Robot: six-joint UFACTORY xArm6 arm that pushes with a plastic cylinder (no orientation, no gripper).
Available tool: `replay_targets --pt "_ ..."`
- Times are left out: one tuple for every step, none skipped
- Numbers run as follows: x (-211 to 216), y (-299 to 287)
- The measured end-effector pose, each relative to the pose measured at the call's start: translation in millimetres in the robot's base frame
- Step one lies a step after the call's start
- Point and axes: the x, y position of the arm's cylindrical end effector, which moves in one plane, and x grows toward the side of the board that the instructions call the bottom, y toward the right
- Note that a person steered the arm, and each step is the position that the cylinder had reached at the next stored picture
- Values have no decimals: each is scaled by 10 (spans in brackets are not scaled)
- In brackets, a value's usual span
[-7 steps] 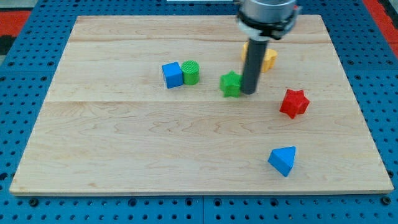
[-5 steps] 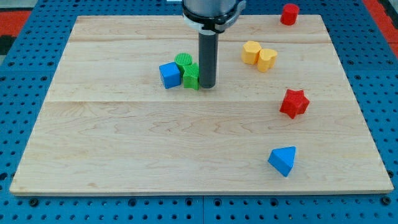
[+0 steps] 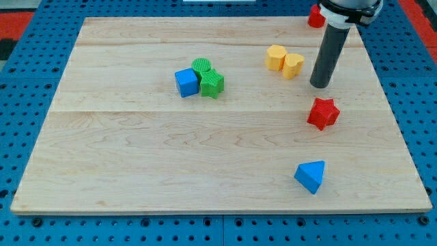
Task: Move your arm towards center right
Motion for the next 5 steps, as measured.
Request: replay_targets --pt "-5 0" --pt "-5 83" --pt "-71 394" --pt "-294 631" --pt "-318 631"
